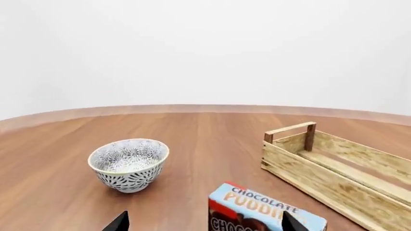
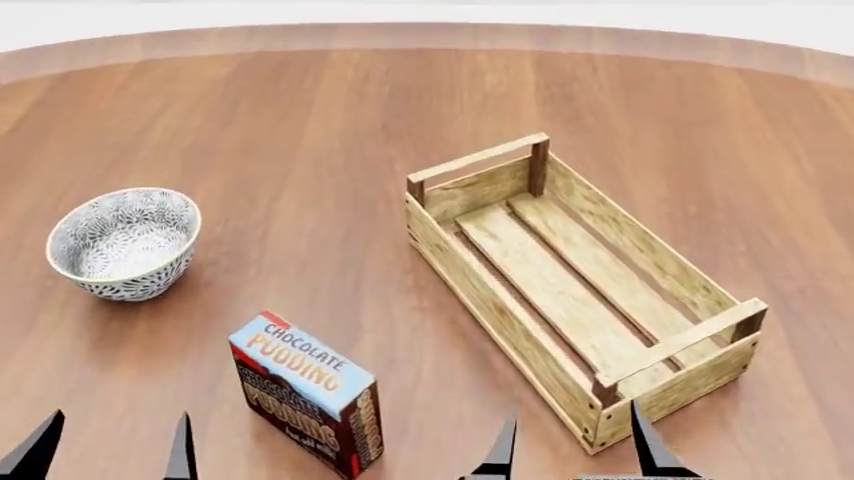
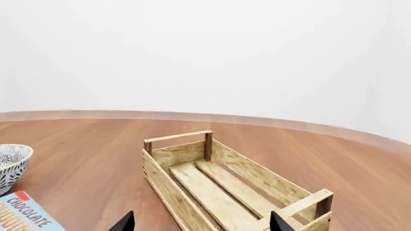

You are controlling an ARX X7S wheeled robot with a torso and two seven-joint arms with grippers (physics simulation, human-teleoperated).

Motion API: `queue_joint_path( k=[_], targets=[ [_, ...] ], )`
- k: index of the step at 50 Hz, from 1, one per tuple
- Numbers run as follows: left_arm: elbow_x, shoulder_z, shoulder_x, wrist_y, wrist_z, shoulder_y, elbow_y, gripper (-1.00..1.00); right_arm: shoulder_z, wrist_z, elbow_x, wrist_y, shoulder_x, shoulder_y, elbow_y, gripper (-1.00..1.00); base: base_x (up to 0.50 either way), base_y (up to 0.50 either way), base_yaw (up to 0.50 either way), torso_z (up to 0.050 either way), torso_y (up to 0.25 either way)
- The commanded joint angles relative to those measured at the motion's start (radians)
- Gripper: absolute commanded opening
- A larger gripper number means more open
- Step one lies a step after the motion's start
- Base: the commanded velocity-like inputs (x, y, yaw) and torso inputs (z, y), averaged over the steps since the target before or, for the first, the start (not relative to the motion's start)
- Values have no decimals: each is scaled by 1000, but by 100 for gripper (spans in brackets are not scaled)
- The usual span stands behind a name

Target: Pick up the chocolate pudding and put it in the tray.

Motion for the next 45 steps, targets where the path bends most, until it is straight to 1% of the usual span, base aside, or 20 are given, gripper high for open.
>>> queue_joint_path(
  k=[1, 26, 32, 35, 37, 41, 42, 45],
  targets=[
    [-11, 12, -14, -12, -20, -6, 27, 100, -12, 15, 15, 5, 12, 9, -1, 100, 406, 0, 0, 0, 0],
    [-32, 35, -30, 18, -47, 4, 7, 100, -31, 38, 43, -22, 32, 8, 17, 100, 419, 0, 0, 0, 0],
    [-35, 42, -35, 13, -53, 2, 12, 100, -31, 47, 49, -10, 39, 9, -1, 100, 0, 0, 0, 0, 3],
    [-38, 43, -37, 15, -56, 3, 13, 100, -21, 53, 75, 20, 34, 15, -16, 100, 0, 0, 0, 0, 0],
    [-41, 43, -38, 15, -57, 3, 13, 100, -33, 30, 87, 57, 54, 12, -47, 100, 0, 0, 0, 0, 0],
    [-45, 42, -44, 14, -59, 9, 21, 100, -34, 3, 108, 75, 87, -18, -106, 100, 0, 0, 0, 0, 0],
    [-48, 41, -44, 16, -60, 6, 17, 100, -17, -13, 150, 81, 92, -38, -138, 100, 0, 0, 0, 0, 0],
    [-50, 42, -46, 16, -62, 5, 19, 100, -1, -29, 184, 71, 115, -87, -186, 100, 0, 0, 0, 0, 0]
  ],
)
